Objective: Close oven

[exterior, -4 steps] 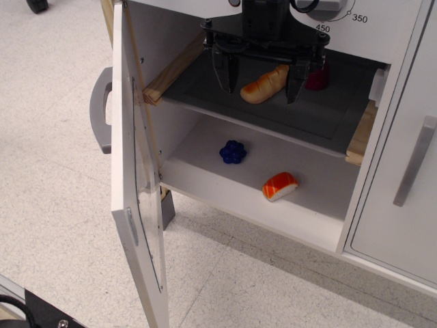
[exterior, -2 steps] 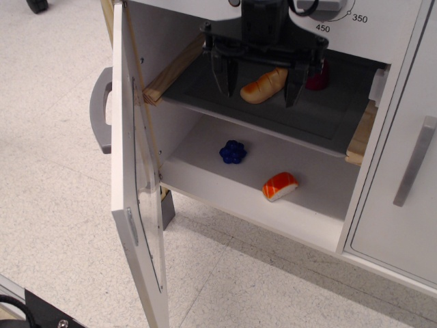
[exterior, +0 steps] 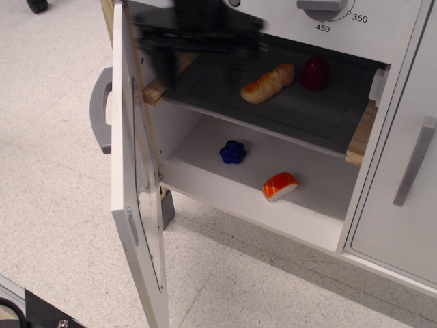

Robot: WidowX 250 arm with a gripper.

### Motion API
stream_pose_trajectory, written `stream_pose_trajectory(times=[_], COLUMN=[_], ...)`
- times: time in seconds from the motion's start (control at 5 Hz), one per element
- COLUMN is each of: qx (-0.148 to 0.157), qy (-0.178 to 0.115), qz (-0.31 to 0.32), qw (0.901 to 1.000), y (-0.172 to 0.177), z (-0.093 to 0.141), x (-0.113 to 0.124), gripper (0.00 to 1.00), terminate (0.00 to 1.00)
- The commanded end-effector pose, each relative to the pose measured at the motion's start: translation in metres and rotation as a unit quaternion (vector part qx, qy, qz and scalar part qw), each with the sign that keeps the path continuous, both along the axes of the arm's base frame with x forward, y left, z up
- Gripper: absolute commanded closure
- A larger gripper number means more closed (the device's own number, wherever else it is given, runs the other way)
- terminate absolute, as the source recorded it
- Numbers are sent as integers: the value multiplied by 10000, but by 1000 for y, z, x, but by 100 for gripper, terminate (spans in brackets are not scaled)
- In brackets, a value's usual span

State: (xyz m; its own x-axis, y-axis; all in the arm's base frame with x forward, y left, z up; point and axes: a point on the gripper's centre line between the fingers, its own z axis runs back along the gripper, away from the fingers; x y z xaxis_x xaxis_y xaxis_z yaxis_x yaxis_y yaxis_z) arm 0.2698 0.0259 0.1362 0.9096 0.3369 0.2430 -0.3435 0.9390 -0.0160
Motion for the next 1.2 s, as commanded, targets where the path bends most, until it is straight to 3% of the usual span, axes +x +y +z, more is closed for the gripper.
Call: stream_pose_trajectory(times=[0.0,0.4,0.6,0.8,1.0], qx=[491,254,-10,-202,-440], qy=[372,328,264,298,230], qz=[977,1751,2152,2345,2735], qw=[9933,9837,9762,9715,9606], y=[45,49,42,28,10], z=[8,-30,-44,-51,-50], x=[-30,-19,-8,3,22], gripper=[0,0,0,0,0], terminate=[0,0,0,0,0])
